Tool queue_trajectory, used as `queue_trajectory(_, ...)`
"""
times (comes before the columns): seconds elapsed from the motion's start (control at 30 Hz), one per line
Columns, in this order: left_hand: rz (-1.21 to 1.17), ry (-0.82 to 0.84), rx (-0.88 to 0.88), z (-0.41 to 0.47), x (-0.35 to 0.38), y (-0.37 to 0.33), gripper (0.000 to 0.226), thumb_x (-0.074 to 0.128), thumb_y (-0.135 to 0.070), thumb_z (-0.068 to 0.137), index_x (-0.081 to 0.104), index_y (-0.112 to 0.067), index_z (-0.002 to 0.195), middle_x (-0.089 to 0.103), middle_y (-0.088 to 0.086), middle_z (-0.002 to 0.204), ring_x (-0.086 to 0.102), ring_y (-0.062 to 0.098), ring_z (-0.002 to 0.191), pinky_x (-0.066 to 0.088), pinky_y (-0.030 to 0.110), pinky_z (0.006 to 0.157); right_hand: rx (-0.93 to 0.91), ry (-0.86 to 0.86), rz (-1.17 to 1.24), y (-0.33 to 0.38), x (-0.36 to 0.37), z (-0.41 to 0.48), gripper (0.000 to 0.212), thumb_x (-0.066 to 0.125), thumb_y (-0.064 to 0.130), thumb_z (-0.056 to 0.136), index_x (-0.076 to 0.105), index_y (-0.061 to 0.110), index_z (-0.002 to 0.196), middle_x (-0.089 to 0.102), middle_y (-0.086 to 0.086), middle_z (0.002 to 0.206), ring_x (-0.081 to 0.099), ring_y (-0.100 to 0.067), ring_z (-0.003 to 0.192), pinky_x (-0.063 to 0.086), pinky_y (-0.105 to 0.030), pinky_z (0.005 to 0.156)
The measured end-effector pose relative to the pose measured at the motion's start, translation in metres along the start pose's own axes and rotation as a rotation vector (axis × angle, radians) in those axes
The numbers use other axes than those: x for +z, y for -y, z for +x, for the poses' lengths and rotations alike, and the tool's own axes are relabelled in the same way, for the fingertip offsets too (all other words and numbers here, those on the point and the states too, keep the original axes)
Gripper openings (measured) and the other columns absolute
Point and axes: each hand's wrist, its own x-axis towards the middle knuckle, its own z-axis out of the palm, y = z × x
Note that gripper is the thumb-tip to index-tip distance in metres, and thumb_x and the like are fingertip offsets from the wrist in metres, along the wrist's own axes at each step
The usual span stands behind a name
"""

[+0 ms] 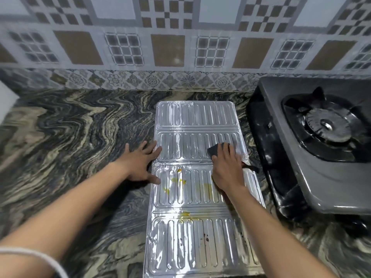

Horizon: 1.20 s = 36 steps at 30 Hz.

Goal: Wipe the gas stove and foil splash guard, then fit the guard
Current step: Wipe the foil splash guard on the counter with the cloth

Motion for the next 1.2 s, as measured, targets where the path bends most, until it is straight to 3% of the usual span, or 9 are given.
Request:
queue_trajectory(0.13,-0.008,0.011,-0.009,0.0,-0.004,-0.001,0.123,0.062,-0.083,0.068,-0.012,-0.038,0.156,-0.026,-0.012,0.162,-0.018,0.023,0.152,-0.005,0.07,0.114,-0.257,0.027,0.028,0.04,0.008,-0.016,0.057,0.034,0.021,0.104,0.014,0.007,0.156,0.01,-0.012,0.164,0.004,-0.029,0.152,0.008,-0.051,0.122)
queue_trajectory(0.4,-0.039,0.021,-0.015,0.0,-0.002,0.001,0.126,0.062,-0.085,0.064,-0.012,-0.039,0.156,-0.027,-0.014,0.162,-0.02,0.021,0.152,-0.002,0.071,0.113,-0.485,0.08,0.05,0.08,0.032,-0.039,0.055,0.027,0.028,0.107,0.009,0.02,0.158,-0.004,-0.003,0.166,-0.008,-0.022,0.152,-0.002,-0.045,0.121)
queue_trajectory(0.63,-0.045,0.015,-0.002,0.002,0.0,0.005,0.125,0.062,-0.085,0.065,-0.012,-0.041,0.155,-0.028,-0.015,0.161,-0.021,0.021,0.151,0.0,0.073,0.113,-0.271,0.065,0.063,0.015,0.019,-0.048,0.06,0.03,0.024,0.106,0.001,0.018,0.158,-0.009,-0.004,0.165,-0.01,-0.021,0.152,-0.001,-0.044,0.122)
queue_trajectory(0.83,-0.064,0.011,-0.002,-0.001,-0.002,0.003,0.125,0.062,-0.085,0.065,-0.012,-0.041,0.156,-0.028,-0.015,0.161,-0.02,0.021,0.152,0.0,0.073,0.114,0.076,-0.004,0.049,-0.034,0.014,-0.053,0.06,0.029,0.022,0.105,0.001,0.011,0.157,-0.006,-0.014,0.164,-0.005,-0.027,0.152,0.001,-0.045,0.121)
queue_trajectory(0.93,-0.082,-0.009,0.01,-0.002,-0.002,0.001,0.126,0.065,-0.082,0.065,-0.01,-0.04,0.157,-0.024,-0.014,0.162,-0.016,0.022,0.153,0.003,0.074,0.112,0.134,-0.003,0.016,-0.035,0.013,-0.057,0.063,0.03,0.022,0.104,-0.001,0.01,0.157,-0.006,-0.018,0.164,-0.005,-0.03,0.152,0.003,-0.05,0.122)
queue_trajectory(1.03,-0.081,-0.127,0.063,-0.011,0.003,-0.004,0.112,0.065,-0.071,0.078,-0.006,-0.038,0.158,-0.013,-0.008,0.167,-0.009,0.021,0.154,0.008,0.072,0.114,0.153,-0.01,0.01,-0.031,0.012,-0.055,0.06,0.026,0.027,0.105,0.003,0.009,0.157,-0.002,-0.019,0.164,-0.001,-0.031,0.152,0.003,-0.052,0.122)
queue_trajectory(1.1,-0.017,-0.174,0.123,-0.021,0.012,-0.007,0.096,0.053,-0.07,0.087,-0.003,-0.037,0.158,-0.009,-0.005,0.168,-0.009,0.02,0.154,0.011,0.071,0.116,0.156,-0.008,-0.004,-0.03,0.014,-0.055,0.06,0.027,0.025,0.104,0.002,0.009,0.157,-0.002,-0.019,0.164,-0.002,-0.031,0.152,0.003,-0.051,0.122)
queue_trajectory(1.13,-0.009,-0.161,0.136,-0.026,0.016,-0.007,0.098,0.048,-0.077,0.085,-0.004,-0.037,0.158,-0.011,-0.006,0.167,-0.01,0.019,0.154,0.009,0.07,0.116,0.155,-0.005,-0.007,-0.031,0.015,-0.054,0.06,0.027,0.024,0.105,0.002,0.01,0.157,-0.003,-0.018,0.164,-0.002,-0.031,0.152,0.003,-0.051,0.122)
queue_trajectory(1.2,-0.025,-0.071,0.119,-0.035,0.025,-0.008,0.125,0.047,-0.095,0.064,-0.012,-0.037,0.157,-0.022,-0.011,0.162,-0.015,0.015,0.151,0.0,0.067,0.116,0.154,0.01,0.0,-0.032,0.015,-0.053,0.059,0.026,0.025,0.105,0.001,0.01,0.157,-0.004,-0.018,0.164,-0.004,-0.03,0.152,0.003,-0.052,0.122)
